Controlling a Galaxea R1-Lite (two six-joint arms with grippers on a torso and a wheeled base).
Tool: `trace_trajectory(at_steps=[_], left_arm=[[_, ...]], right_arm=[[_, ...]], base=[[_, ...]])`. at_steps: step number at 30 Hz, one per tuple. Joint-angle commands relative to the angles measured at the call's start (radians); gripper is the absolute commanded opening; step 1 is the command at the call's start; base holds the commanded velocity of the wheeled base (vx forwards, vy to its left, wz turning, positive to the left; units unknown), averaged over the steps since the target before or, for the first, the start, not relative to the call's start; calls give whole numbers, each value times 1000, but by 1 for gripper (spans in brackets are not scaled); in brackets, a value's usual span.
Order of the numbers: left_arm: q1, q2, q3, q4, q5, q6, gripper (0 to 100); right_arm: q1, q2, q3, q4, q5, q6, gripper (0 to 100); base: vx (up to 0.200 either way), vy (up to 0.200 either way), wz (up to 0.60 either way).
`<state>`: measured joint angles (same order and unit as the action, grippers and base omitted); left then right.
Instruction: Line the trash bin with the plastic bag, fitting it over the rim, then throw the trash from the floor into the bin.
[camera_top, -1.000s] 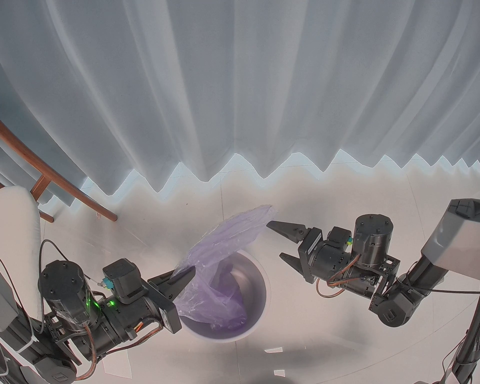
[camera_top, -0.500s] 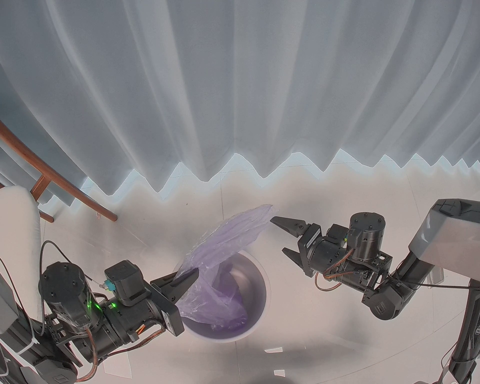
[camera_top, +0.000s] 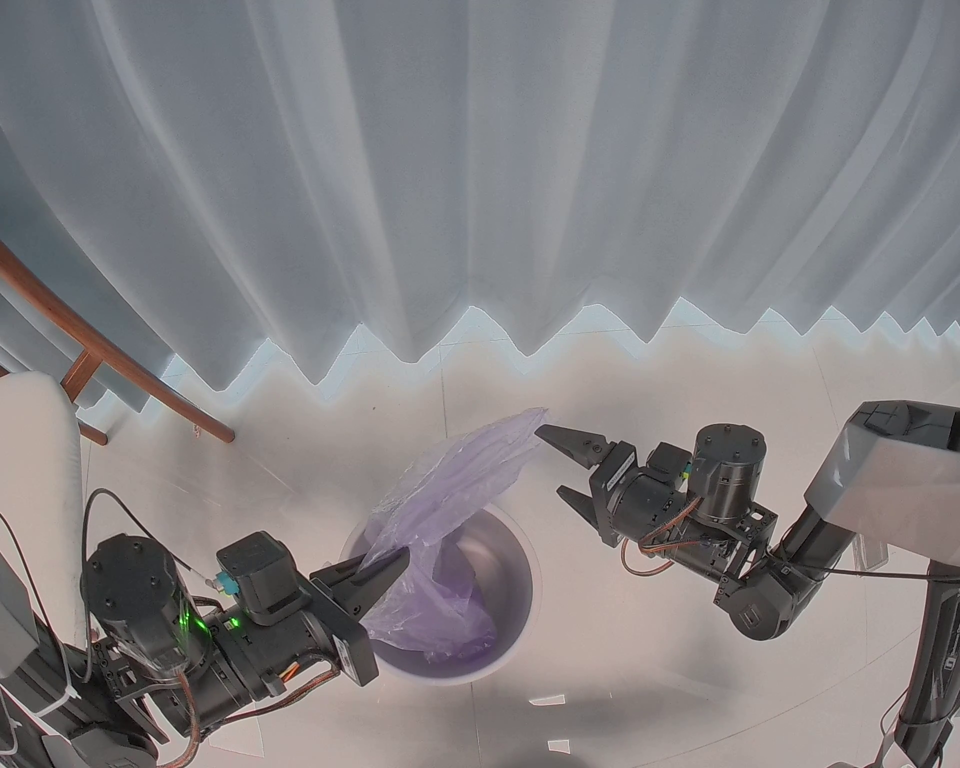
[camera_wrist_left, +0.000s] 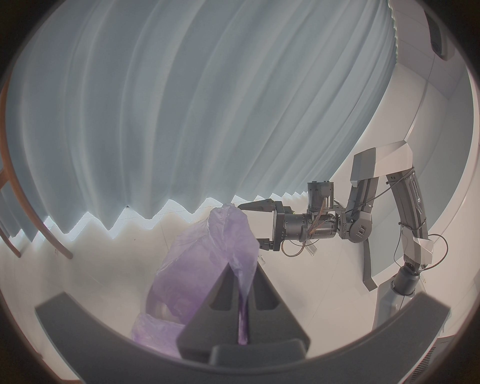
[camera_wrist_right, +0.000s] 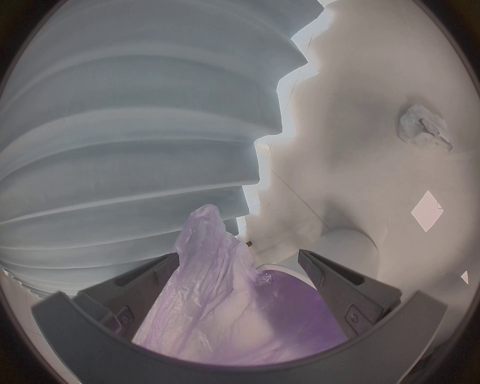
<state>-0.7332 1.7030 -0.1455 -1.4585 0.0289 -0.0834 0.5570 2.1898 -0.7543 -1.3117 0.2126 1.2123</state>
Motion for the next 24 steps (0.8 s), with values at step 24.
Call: trace_trajectory(at_steps=[24], left_arm=[[15,-2,-48,-10,2,-1,0]], right_arm=[[159,44,93,-6,1,-13,100]], base=[[0,0,0]])
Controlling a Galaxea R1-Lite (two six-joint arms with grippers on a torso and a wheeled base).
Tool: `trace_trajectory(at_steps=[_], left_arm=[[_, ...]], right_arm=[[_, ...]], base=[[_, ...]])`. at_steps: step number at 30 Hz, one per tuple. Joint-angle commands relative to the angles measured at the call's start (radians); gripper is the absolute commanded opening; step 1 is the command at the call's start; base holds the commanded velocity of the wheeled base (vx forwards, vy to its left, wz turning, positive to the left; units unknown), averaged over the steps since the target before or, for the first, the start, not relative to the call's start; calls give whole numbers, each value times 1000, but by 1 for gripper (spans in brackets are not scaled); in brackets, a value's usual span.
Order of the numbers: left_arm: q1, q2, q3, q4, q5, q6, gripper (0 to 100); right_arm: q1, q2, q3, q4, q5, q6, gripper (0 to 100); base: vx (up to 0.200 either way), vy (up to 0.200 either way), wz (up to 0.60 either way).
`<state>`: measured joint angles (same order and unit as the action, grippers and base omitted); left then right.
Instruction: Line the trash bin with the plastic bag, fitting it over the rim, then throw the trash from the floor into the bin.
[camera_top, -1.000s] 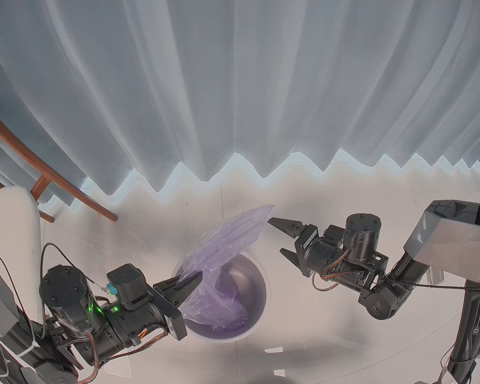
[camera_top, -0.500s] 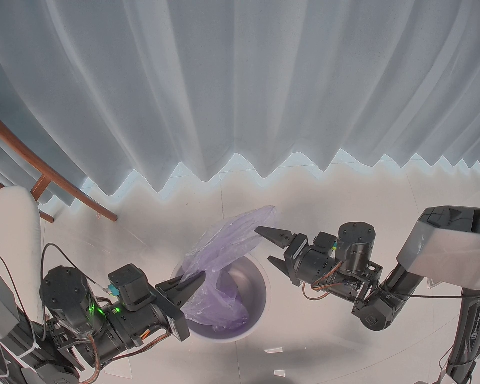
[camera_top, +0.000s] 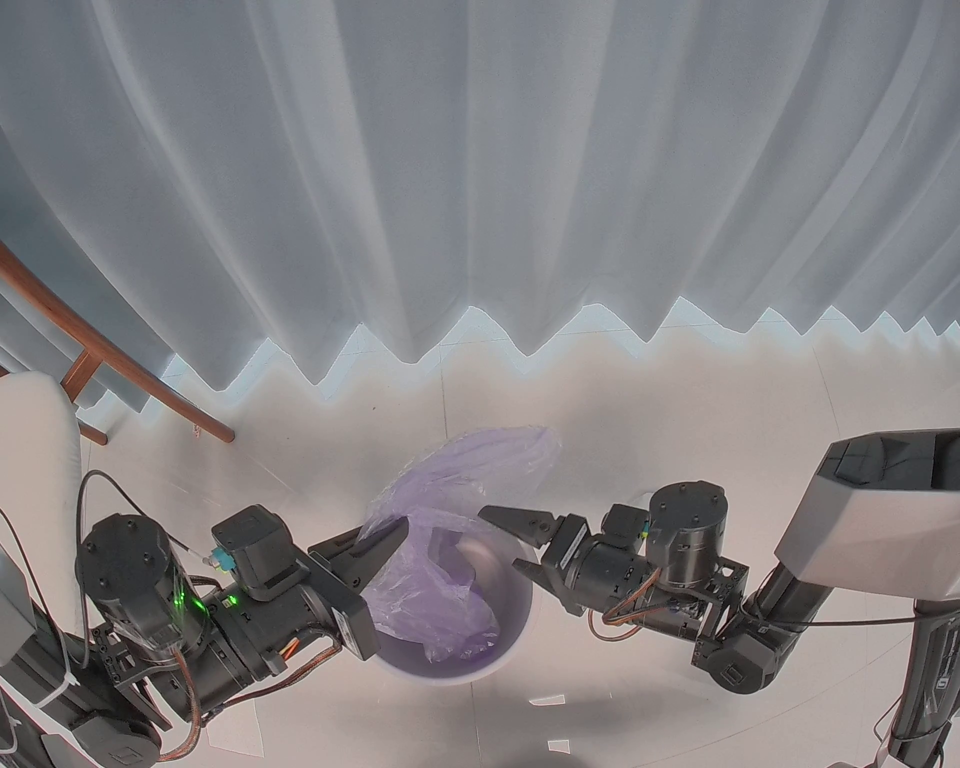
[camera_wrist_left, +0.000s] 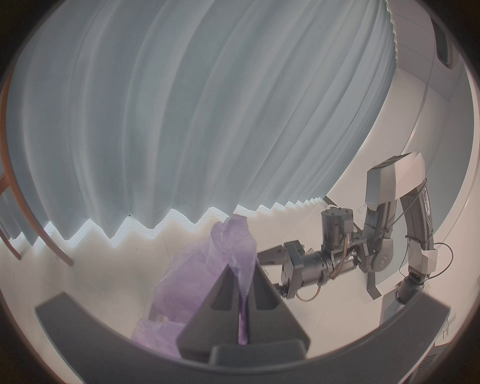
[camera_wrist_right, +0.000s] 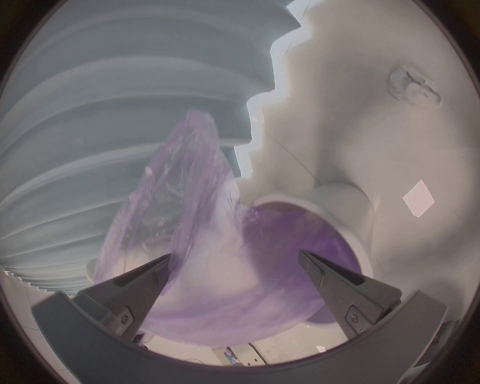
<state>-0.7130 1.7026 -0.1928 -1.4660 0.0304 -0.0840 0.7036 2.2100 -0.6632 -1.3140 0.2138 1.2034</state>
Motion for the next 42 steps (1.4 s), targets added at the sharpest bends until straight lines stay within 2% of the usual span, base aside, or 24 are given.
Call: trace_trajectory(at_steps=[1,12,16,24,30,31,42], left_arm=[[-6,-1,-1,-2,0,0,0],[-26,-4,9,-2,-3,-2,0],[-34,-14,12,-1,-10,-2,0],[-49,-14,9,-4,-10,-2,0],[-68,-15,6,-5,-12,-2,0],[-69,-15,7,-5,-12,-2,0],[-71,-29,3,-5,-12,-2,0]], right_arm=[[10,27,1,-2,-1,-5,100],[-32,28,-26,-40,-4,-5,100],[-62,7,-18,-128,-4,-2,100],[-52,19,-18,-151,-5,4,100],[-50,46,-12,-218,-7,4,100],[-50,50,-13,-223,-7,4,0],[-42,53,-6,-238,-5,22,0]], base=[[0,0,0],[0,0,0],[0,0,0],[0,0,0],[0,0,0],[0,0,0],[0,0,0]])
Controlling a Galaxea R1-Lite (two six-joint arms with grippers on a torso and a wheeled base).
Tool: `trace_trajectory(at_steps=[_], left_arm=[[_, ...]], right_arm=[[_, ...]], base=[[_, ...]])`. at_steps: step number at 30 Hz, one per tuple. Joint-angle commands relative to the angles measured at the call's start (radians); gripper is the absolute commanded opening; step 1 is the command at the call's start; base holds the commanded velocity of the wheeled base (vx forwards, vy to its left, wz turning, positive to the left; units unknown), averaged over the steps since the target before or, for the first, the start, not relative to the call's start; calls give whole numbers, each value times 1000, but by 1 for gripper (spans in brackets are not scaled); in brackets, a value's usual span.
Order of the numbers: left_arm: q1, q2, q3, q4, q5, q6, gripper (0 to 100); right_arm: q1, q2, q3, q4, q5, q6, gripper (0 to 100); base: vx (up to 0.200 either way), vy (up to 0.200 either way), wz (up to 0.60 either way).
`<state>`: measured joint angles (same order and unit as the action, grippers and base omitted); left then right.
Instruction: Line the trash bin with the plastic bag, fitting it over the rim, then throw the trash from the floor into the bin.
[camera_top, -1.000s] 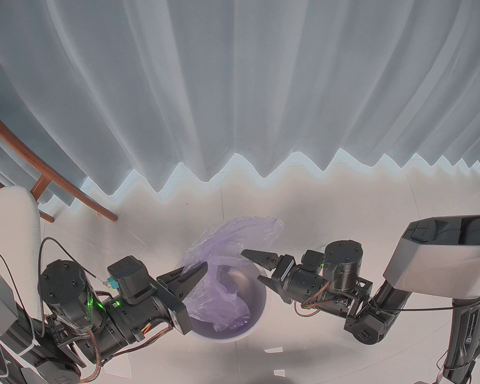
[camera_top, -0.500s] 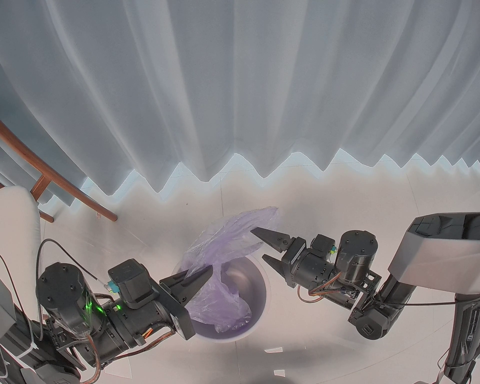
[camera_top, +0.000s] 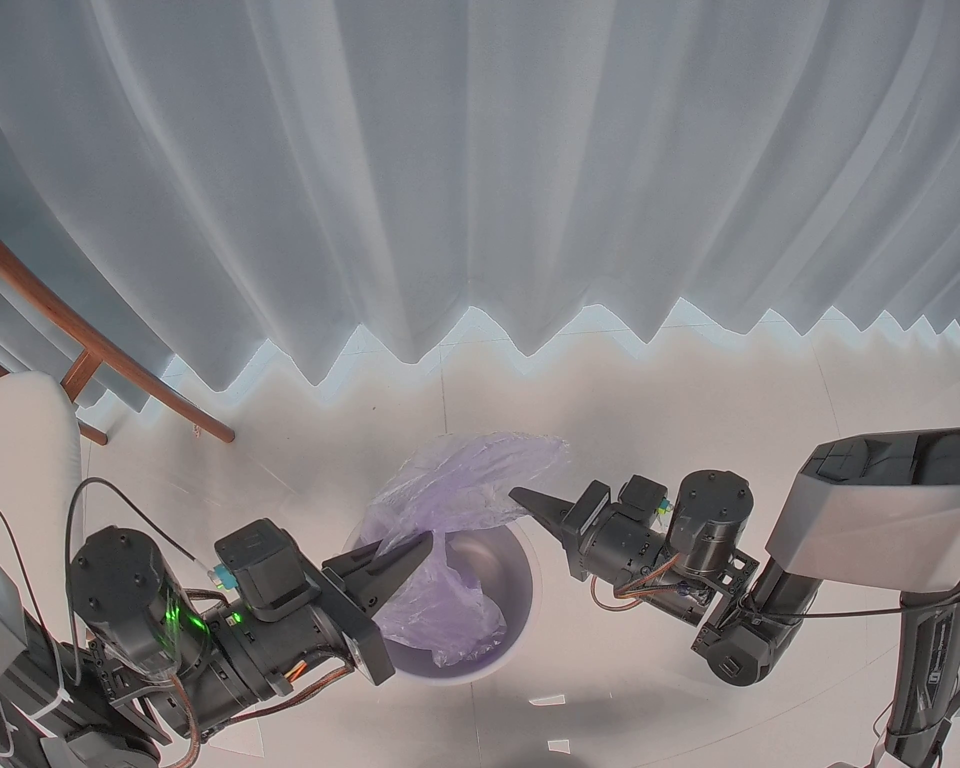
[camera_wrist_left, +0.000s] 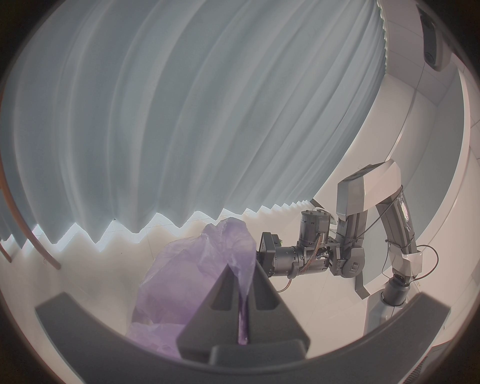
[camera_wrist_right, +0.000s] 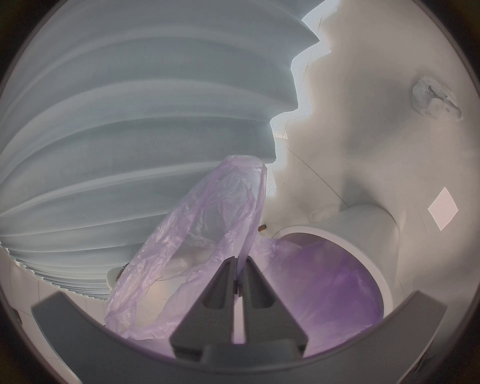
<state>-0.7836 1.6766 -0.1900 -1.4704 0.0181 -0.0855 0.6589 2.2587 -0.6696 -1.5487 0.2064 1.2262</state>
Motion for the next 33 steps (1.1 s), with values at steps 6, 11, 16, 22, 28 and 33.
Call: trace_trajectory(at_steps=[6,11,16,22,28,33], left_arm=[[0,3,3,1,-1,0,0],[10,11,1,1,0,-5,0],[9,12,6,2,2,-10,0],[1,41,7,1,5,-13,0],[-28,100,37,-5,-1,-20,0],[-32,150,69,-59,0,-23,0]], right_arm=[[2,2,4,-16,1,-2,0],[-10,-28,15,-16,2,-10,0],[-73,-82,31,-1,10,-73,0],[-122,-79,27,55,10,-205,0],[-125,-53,54,91,4,-418,0],[-117,-15,56,79,-45,-540,0]], base=[[0,0,0],[0,0,0],[0,0,0],[0,0,0],[0,0,0],[0,0,0]])
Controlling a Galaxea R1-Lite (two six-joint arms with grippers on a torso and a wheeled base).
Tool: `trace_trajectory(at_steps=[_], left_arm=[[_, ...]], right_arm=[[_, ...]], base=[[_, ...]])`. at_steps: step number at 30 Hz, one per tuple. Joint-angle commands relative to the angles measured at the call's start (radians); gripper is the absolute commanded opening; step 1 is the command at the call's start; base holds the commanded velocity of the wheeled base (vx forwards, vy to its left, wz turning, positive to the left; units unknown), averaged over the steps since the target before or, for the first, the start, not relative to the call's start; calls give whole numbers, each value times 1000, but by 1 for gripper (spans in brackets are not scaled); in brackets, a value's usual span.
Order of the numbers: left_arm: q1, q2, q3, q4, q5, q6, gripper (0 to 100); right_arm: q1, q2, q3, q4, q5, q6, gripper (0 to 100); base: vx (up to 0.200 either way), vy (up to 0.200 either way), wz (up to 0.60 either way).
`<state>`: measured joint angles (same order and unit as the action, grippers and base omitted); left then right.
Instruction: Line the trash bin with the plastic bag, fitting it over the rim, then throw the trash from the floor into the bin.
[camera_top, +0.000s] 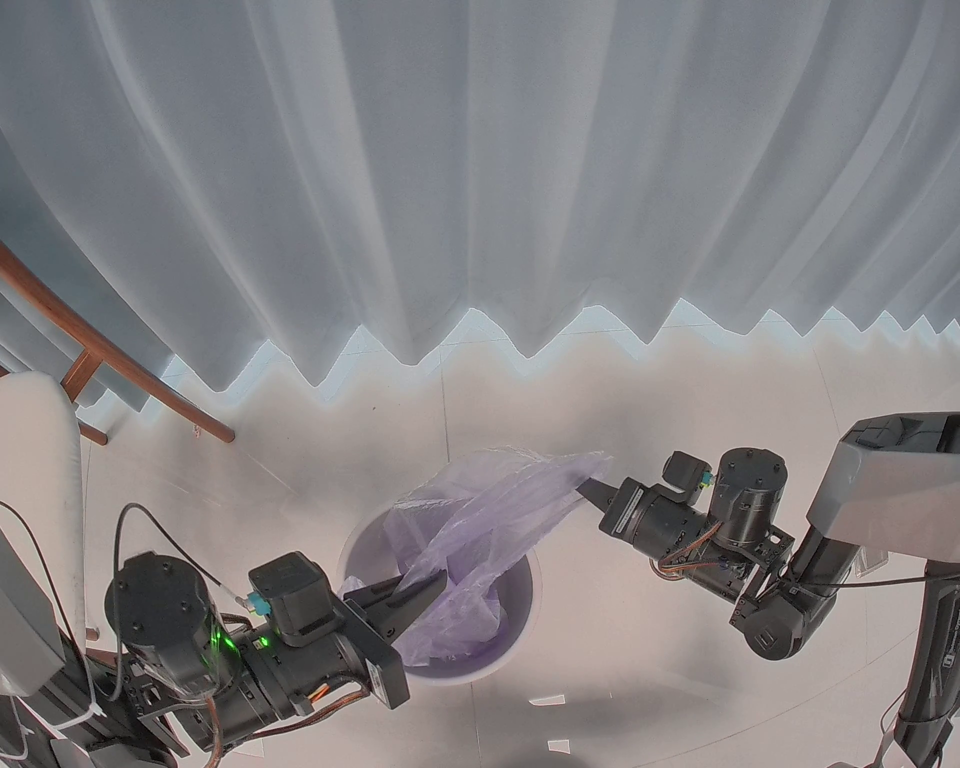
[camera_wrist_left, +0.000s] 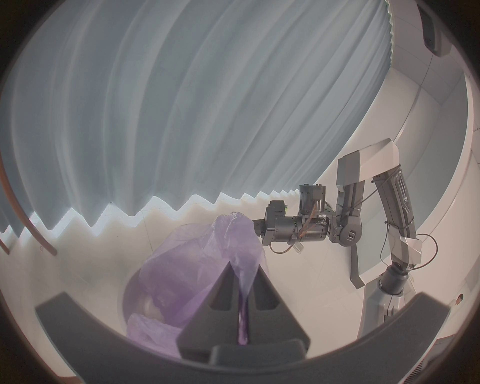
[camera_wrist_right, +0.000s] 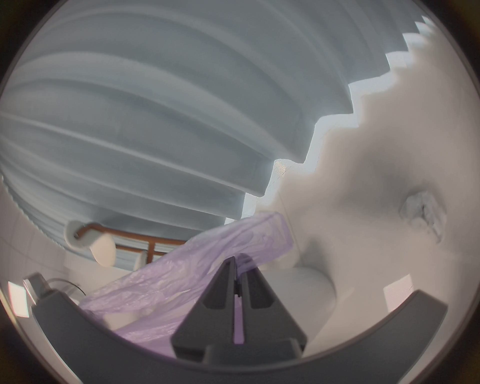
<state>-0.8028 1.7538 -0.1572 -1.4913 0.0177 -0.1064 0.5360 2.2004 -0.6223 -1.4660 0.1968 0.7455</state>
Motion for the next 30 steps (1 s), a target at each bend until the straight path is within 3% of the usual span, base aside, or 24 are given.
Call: trace_trajectory(at_steps=[1,15,21,30], left_arm=[[-13,78,39,-43,1,-1,0],[-1,127,71,-53,1,-6,0],[102,104,42,-53,1,-19,0],[129,95,-30,-53,10,-68,0]], right_arm=[[9,45,9,-4,-39,-61,0],[61,47,46,-63,-45,-58,0],[61,47,53,-82,-43,-63,0],[88,53,53,-103,-43,-63,0]], base=[[0,0,0],[0,0,0],[0,0,0],[0,0,0]])
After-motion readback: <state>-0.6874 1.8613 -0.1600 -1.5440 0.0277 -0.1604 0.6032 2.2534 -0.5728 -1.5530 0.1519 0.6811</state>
